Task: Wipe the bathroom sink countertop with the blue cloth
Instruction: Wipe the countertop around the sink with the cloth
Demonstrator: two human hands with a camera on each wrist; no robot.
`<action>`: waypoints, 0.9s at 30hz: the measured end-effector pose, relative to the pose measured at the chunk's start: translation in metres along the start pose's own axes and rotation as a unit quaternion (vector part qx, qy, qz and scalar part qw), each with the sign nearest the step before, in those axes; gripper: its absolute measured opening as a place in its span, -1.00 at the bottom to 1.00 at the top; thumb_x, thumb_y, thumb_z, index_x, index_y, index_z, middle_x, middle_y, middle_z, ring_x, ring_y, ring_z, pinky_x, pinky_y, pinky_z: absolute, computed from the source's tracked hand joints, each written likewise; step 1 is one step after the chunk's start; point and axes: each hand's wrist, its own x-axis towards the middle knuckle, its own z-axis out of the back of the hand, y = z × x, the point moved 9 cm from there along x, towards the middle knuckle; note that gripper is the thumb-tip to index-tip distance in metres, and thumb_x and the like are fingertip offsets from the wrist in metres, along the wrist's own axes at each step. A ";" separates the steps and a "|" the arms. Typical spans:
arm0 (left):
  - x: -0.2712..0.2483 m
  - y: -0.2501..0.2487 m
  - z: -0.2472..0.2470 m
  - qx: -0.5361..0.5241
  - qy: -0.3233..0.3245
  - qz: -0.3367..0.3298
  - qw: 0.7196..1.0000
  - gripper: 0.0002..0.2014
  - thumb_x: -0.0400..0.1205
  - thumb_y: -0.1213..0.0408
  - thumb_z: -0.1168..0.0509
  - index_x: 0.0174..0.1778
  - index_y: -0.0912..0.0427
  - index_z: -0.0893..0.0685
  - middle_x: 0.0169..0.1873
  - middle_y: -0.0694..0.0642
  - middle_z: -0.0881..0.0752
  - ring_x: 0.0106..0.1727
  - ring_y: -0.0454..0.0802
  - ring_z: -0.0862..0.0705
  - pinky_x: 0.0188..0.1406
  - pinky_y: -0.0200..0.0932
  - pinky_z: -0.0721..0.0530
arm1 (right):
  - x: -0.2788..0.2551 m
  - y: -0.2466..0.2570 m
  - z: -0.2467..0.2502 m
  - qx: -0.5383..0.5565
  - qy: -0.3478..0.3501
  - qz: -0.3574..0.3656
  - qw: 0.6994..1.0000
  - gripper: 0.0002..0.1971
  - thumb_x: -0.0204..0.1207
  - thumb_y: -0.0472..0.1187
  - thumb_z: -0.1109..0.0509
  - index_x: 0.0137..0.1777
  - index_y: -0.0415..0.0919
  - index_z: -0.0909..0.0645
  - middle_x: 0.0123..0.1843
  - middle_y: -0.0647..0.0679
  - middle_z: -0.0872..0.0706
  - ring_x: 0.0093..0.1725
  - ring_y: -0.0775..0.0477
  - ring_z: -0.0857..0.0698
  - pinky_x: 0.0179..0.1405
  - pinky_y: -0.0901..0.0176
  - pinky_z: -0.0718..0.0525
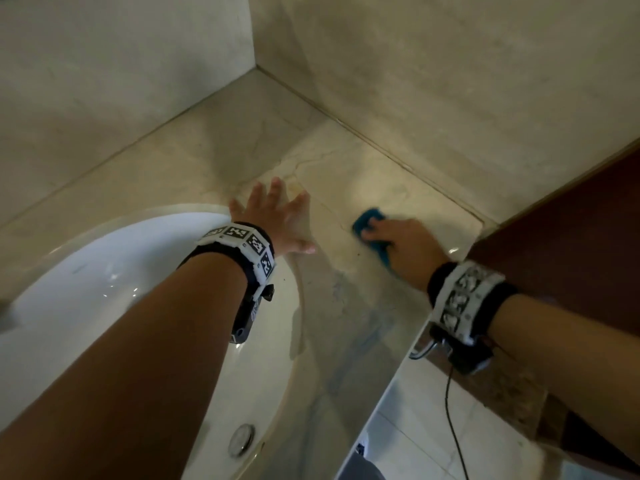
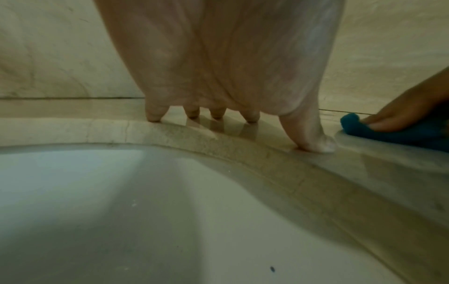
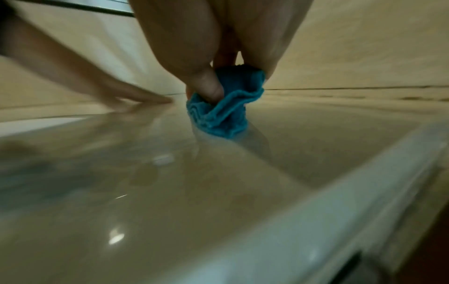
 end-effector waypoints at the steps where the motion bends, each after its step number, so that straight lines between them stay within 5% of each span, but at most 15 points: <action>1: -0.003 -0.004 0.001 0.007 -0.007 -0.008 1.000 -0.10 0.44 -0.36 -0.24 0.58 -0.28 0.12 0.64 0.11 0.25 0.64 0.29 0.18 0.50 0.47 -0.04 | -0.014 0.014 -0.013 0.006 0.022 0.029 0.999 -0.73 0.51 -0.45 -0.29 0.15 -0.32 -0.71 0.25 -0.27 -0.69 0.25 -0.17 -0.65 0.38 0.04 -0.48; 3: -0.012 -0.011 0.000 0.016 -0.001 -0.026 1.000 -0.20 0.54 -0.24 -0.21 0.59 -0.23 0.09 0.65 0.14 0.23 0.65 0.28 0.16 0.53 0.40 -0.06 | -0.032 0.035 -0.024 0.007 0.056 0.101 0.993 -0.69 0.50 -0.46 -0.26 0.18 -0.33 -0.69 0.31 -0.30 -0.65 0.28 -0.24 -0.66 0.44 0.24 -0.39; 5: -0.017 -0.008 -0.006 0.014 0.017 -0.048 0.999 -0.25 0.60 -0.18 -0.17 0.62 -0.24 0.11 0.65 0.12 0.26 0.66 0.22 0.19 0.58 0.33 -0.03 | -0.021 0.025 -0.016 -0.002 0.070 0.077 0.995 -0.65 0.53 -0.48 -0.23 0.27 -0.31 -0.64 0.39 -0.27 -0.59 0.38 -0.20 -0.57 0.44 0.39 -0.26; 9: -0.021 -0.001 -0.011 0.053 0.027 -0.052 0.997 -0.25 0.60 -0.25 -0.11 0.60 -0.31 0.19 0.65 0.03 0.29 0.67 0.09 0.21 0.57 0.32 0.16 | 0.017 -0.027 0.029 -0.034 -0.041 -0.025 0.998 -0.58 0.53 -0.51 -0.18 0.38 -0.31 -0.54 0.47 -0.28 -0.50 0.49 -0.28 -0.43 0.53 0.14 -0.21; 11: -0.020 -0.002 -0.012 0.060 0.031 -0.045 0.997 -0.24 0.60 -0.26 -0.11 0.60 -0.31 0.20 0.64 0.03 0.30 0.67 0.09 0.22 0.56 0.34 0.17 | 0.023 -0.036 0.027 -0.031 -0.038 -0.045 0.998 -0.58 0.56 -0.46 -0.20 0.41 -0.27 -0.50 0.48 -0.26 -0.49 0.49 -0.27 -0.43 0.53 0.08 -0.25; 14: -0.019 -0.002 -0.013 0.054 0.031 -0.041 0.997 -0.24 0.59 -0.24 -0.13 0.59 -0.32 0.20 0.64 0.02 0.30 0.67 0.10 0.21 0.55 0.36 0.13 | 0.008 -0.002 0.003 -0.055 0.005 0.019 0.998 -0.66 0.55 -0.39 -0.29 0.32 -0.40 -0.57 0.41 -0.37 -0.54 0.38 -0.26 -0.55 0.41 0.14 -0.42; 16: -0.018 -0.001 -0.011 0.053 0.024 -0.039 0.998 -0.24 0.59 -0.22 -0.16 0.60 -0.32 0.16 0.65 0.02 0.26 0.67 0.11 0.18 0.55 0.36 0.08 | -0.015 0.022 -0.024 -0.031 0.017 0.080 0.996 -0.73 0.47 -0.40 -0.33 0.15 -0.41 -0.69 0.27 -0.41 -0.64 0.22 -0.31 -0.67 0.23 -0.09 -0.65; 18: -0.019 -0.007 -0.008 0.060 0.017 -0.037 0.997 -0.25 0.58 -0.19 -0.20 0.61 -0.27 0.08 0.65 0.06 0.19 0.67 0.12 0.13 0.58 0.30 0.06 | -0.037 0.043 -0.052 -0.001 0.071 0.149 0.986 -0.67 0.38 -0.47 -0.30 0.11 -0.31 -0.73 0.25 -0.36 -0.68 0.16 -0.39 -0.71 0.23 -0.27 -0.62; 20: -0.018 -0.015 -0.003 0.061 0.004 -0.039 0.997 -0.24 0.56 -0.16 -0.25 0.61 -0.18 -0.03 0.64 0.12 0.11 0.66 0.12 0.09 0.61 0.21 0.06 | -0.044 0.051 -0.059 0.014 0.106 0.181 0.978 -0.62 0.43 -0.52 -0.30 0.20 -0.27 -0.70 0.34 -0.29 -0.63 0.24 -0.35 -0.66 0.37 -0.12 -0.55; 23: -0.013 -0.026 -0.003 0.022 0.003 -0.065 0.998 -0.25 0.54 -0.07 -0.31 0.60 -0.02 -0.12 0.63 0.18 0.06 0.64 0.16 0.02 0.60 0.15 -0.09 | -0.026 0.037 -0.027 -0.001 0.073 0.124 0.990 -0.63 0.45 -0.55 -0.29 0.24 -0.35 -0.65 0.39 -0.30 -0.58 0.38 -0.23 -0.57 0.42 0.41 -0.23; 27: -0.014 -0.026 -0.013 0.015 0.023 -0.080 0.996 -0.16 0.61 -0.07 -0.25 0.66 0.04 0.13 0.64 0.18 0.26 0.66 0.18 0.19 0.60 0.13 -0.02 | -0.002 -0.001 0.025 -0.010 -0.056 0.042 0.998 -0.67 0.43 -0.49 -0.27 0.18 -0.49 -0.65 0.27 -0.48 -0.61 0.28 -0.44 -0.62 0.36 0.28 -0.32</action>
